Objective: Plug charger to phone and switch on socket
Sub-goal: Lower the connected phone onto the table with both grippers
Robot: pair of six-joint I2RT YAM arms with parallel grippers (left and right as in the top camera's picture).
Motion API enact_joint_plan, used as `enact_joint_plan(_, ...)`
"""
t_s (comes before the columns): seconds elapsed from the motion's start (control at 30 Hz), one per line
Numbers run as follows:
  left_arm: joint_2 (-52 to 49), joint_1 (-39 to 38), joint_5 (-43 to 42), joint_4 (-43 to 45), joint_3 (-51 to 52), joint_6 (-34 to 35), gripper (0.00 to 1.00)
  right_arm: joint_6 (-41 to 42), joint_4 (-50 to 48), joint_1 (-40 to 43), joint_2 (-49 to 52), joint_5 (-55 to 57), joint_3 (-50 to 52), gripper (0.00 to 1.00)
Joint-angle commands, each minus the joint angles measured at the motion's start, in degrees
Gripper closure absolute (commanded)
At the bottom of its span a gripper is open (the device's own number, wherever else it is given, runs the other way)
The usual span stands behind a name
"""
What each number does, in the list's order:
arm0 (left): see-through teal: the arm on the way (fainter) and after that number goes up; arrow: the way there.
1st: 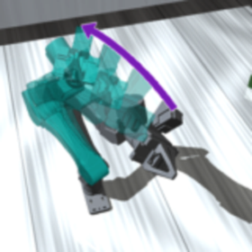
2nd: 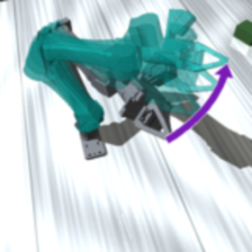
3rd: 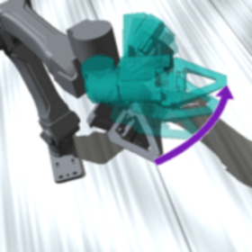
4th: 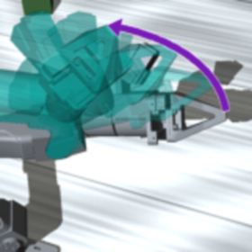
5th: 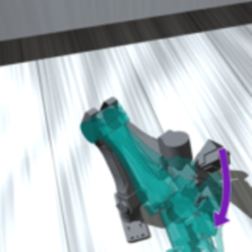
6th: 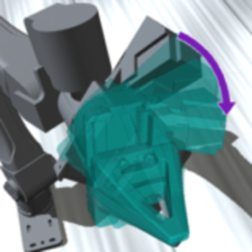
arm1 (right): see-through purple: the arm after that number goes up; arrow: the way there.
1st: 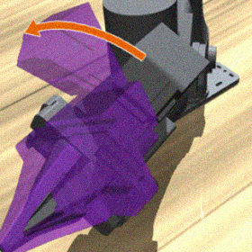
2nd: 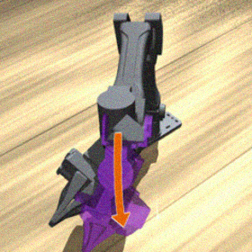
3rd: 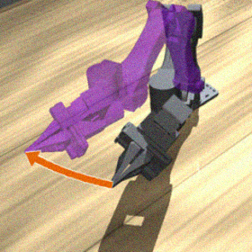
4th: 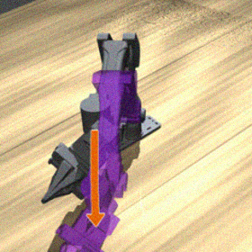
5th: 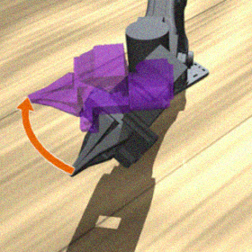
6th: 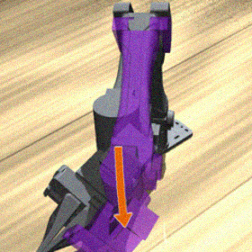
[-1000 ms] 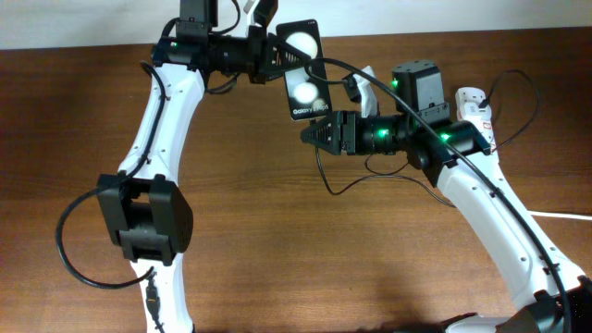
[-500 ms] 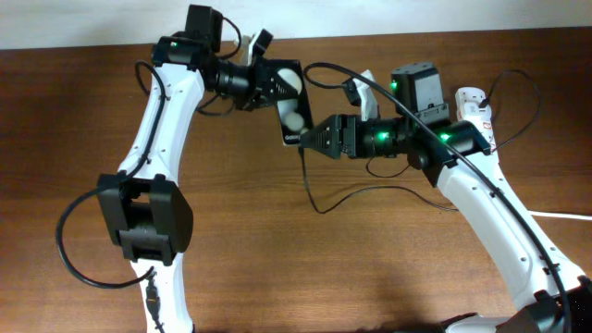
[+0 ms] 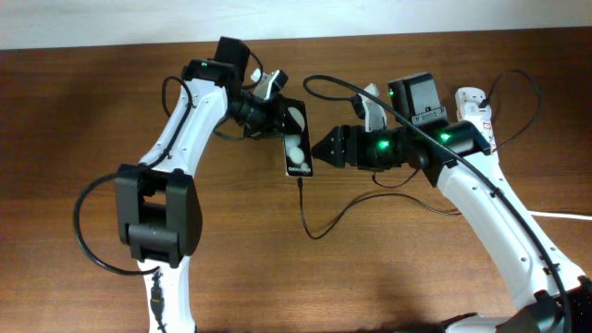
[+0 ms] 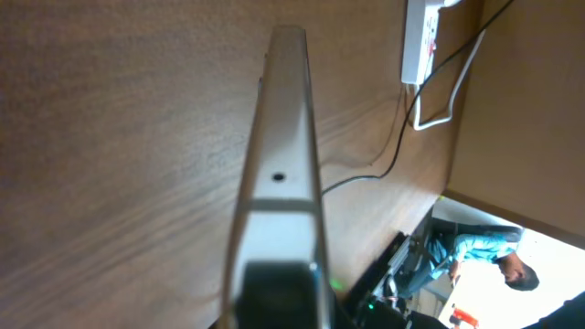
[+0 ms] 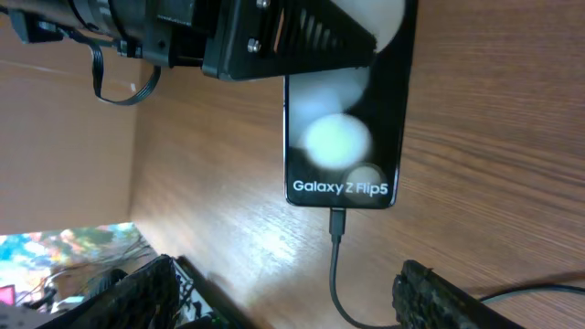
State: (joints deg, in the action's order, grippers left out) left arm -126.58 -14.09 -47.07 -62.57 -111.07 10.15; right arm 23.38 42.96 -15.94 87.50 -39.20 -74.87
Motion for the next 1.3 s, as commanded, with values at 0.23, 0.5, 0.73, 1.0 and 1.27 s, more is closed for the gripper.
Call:
enact_joint_plan(0.23,-0.07,0.24,0.96,7.96,8.07,-0.37,1.0,-0.9,0.42,0.22,0.52,2.45,-1.03,0.22)
enact_joint_plan(0.5,-6.16,0.2,1.9,8.09,8.35,0.9,1.0,-0.9,0.42,0.22,0.52,2.45,-1.03,0.22)
enact_joint_plan(0.73,-8.48,0.17,4.9,8.07,8.61,1.97,1.0,-0.9,0.42,0.24,0.52,3.08,-1.03,0.22)
enact_joint_plan(1.0,-8.48,0.2,7.98,8.04,8.66,2.21,0.8,-0.9,0.44,0.22,0.52,3.06,-1.03,0.22)
enact_joint_plan(1.27,-8.46,0.2,8.11,7.56,8.66,2.21,0.43,-0.94,1.05,0.22,0.52,3.06,-1.03,0.21)
